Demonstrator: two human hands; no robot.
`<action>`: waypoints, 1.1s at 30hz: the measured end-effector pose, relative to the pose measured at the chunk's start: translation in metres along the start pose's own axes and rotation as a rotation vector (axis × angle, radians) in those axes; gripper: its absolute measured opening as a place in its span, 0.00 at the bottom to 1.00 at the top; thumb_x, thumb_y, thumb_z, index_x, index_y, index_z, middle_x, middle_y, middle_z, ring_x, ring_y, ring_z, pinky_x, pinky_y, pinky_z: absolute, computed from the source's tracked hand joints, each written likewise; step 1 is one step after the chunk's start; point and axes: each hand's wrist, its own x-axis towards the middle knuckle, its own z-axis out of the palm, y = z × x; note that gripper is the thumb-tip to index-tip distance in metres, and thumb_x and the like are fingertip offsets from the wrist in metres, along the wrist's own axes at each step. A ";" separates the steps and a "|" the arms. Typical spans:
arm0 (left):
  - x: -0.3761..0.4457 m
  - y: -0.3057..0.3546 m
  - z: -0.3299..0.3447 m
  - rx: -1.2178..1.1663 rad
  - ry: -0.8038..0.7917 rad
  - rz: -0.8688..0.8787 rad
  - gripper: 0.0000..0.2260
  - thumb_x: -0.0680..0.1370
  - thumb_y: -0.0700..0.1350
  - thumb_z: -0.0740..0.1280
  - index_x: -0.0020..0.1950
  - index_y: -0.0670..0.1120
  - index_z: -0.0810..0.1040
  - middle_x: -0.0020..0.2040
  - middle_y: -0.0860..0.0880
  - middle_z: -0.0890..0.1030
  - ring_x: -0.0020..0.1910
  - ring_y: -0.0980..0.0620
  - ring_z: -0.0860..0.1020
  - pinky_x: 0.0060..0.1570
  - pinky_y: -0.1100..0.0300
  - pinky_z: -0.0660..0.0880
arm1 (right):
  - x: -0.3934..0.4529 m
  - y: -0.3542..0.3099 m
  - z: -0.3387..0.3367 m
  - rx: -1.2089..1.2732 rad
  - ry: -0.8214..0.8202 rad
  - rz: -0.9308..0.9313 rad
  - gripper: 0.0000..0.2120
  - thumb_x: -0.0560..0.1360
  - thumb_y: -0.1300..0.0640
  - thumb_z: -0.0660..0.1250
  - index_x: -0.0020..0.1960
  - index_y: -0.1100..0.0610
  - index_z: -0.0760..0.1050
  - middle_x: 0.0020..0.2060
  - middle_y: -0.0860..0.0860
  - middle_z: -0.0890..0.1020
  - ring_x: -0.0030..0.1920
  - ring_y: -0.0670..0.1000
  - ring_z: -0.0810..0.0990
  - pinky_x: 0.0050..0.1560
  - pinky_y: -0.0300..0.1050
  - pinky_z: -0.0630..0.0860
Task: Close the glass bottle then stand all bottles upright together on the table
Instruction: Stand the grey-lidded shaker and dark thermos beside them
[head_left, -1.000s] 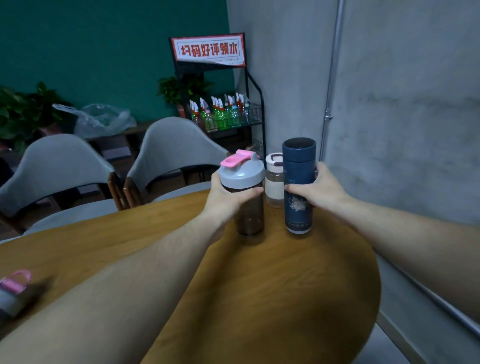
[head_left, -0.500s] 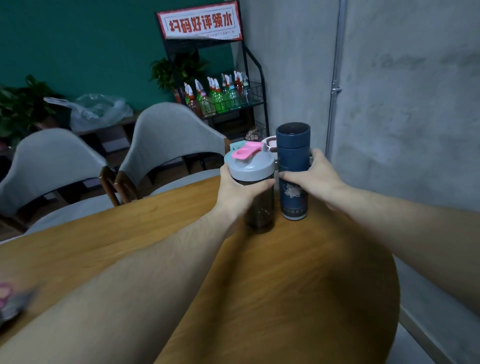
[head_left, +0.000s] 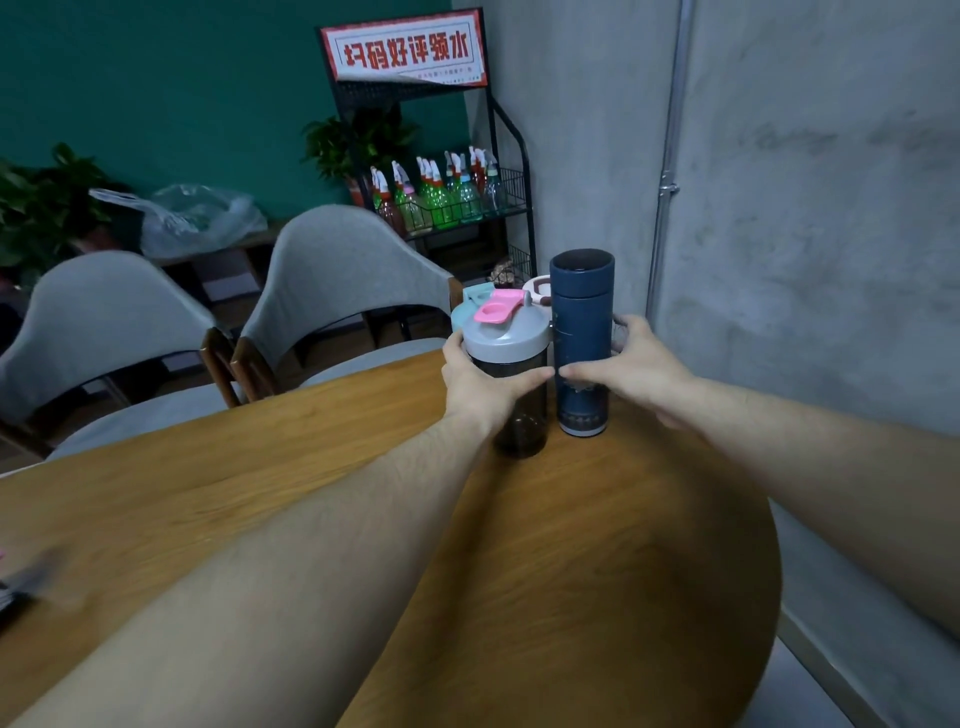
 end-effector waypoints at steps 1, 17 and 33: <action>-0.002 0.001 -0.001 0.012 -0.002 -0.027 0.56 0.63 0.50 0.85 0.81 0.54 0.52 0.78 0.46 0.64 0.77 0.43 0.65 0.74 0.41 0.67 | -0.004 0.002 0.000 -0.027 0.009 0.023 0.48 0.69 0.52 0.80 0.79 0.54 0.55 0.73 0.58 0.71 0.69 0.59 0.74 0.63 0.52 0.75; -0.106 -0.010 -0.219 0.106 0.004 -0.153 0.20 0.80 0.49 0.71 0.71 0.52 0.71 0.66 0.47 0.75 0.60 0.47 0.79 0.54 0.50 0.79 | -0.122 -0.091 0.094 -0.166 -0.310 0.030 0.16 0.76 0.52 0.73 0.58 0.51 0.71 0.54 0.53 0.77 0.53 0.54 0.81 0.48 0.50 0.83; -0.184 -0.061 -0.508 0.413 0.449 -0.101 0.10 0.81 0.47 0.69 0.61 0.50 0.74 0.50 0.44 0.81 0.44 0.49 0.80 0.42 0.57 0.76 | -0.193 -0.220 0.346 -0.299 -0.599 -0.112 0.17 0.77 0.43 0.67 0.61 0.48 0.69 0.55 0.53 0.78 0.50 0.54 0.84 0.50 0.53 0.85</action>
